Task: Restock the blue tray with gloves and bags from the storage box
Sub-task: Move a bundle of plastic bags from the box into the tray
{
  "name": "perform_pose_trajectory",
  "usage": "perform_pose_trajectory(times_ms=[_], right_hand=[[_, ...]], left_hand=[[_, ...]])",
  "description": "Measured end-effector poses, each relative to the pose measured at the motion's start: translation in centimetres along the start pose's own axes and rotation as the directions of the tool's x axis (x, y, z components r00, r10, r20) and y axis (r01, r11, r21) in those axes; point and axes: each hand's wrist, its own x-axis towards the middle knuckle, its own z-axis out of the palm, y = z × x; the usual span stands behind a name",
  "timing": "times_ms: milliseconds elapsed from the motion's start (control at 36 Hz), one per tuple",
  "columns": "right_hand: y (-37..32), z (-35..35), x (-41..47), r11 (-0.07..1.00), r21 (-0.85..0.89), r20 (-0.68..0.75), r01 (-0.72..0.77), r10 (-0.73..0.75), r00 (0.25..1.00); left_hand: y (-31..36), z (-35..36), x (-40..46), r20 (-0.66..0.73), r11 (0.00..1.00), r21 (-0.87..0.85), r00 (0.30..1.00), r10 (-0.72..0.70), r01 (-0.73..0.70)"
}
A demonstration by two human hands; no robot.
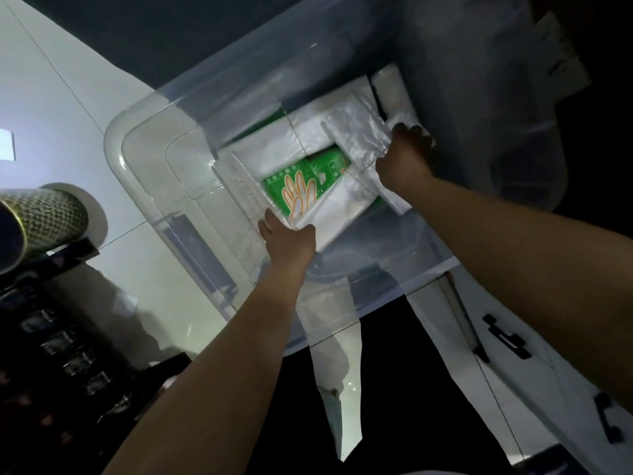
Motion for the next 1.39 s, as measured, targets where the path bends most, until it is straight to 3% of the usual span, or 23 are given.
perform_pose_trajectory(times_ms=[111,306,444,667,833,917,1000,1139,1306,1389], right_hand=[[0.0,0.7,0.6,0.998,-0.061,0.056,-0.032,0.035,0.998],[-0.3,1.8,-0.1,0.988,0.127,0.137,-0.085,0.068,0.988],[-0.6,2.1,-0.9,0.990,0.138,0.117,-0.013,-0.003,0.993],[-0.4,0.3,-2.2,0.936,0.350,0.084,-0.047,0.019,0.996],[1.7,-1.3,-4.2,0.742,0.650,0.113,-0.165,0.120,0.986],[2.9,-2.4,-5.3,0.568,0.778,0.214,-0.268,0.161,0.963],[4.3,-3.5,-6.5,0.443,0.854,0.241,-0.275,0.132,0.961],[5.9,-5.3,-7.7,0.351,0.906,0.206,-0.236,0.121,0.971],[7.0,-6.9,-8.8,0.259,0.947,0.184,-0.193,0.058,0.981],[7.7,-7.5,-9.3,0.243,0.953,0.178,-0.180,0.030,0.984]], left_hand=[[-0.6,-0.4,-0.2,0.020,0.999,-0.047,1.000,-0.017,0.018],[-1.0,-0.5,-0.1,-0.014,0.999,-0.047,1.000,-0.018,0.017],[0.2,-0.3,0.6,-0.097,1.000,0.008,0.995,0.018,-0.018],[3.2,-0.4,3.3,-0.184,0.988,0.010,0.972,-0.149,0.154],[4.8,1.3,4.2,-0.323,0.971,0.074,0.927,-0.192,0.227],[5.6,1.9,5.0,-0.397,0.955,0.091,0.890,-0.225,0.282],[6.0,2.4,5.4,-0.441,0.954,0.062,0.865,-0.238,0.294],[5.8,2.5,5.1,-0.480,0.967,0.030,0.852,-0.208,0.253],[3.8,0.5,5.2,-0.503,0.977,0.116,0.858,-0.098,0.180],[3.9,-0.4,3.9,-0.494,0.984,0.050,0.861,-0.125,0.171]])
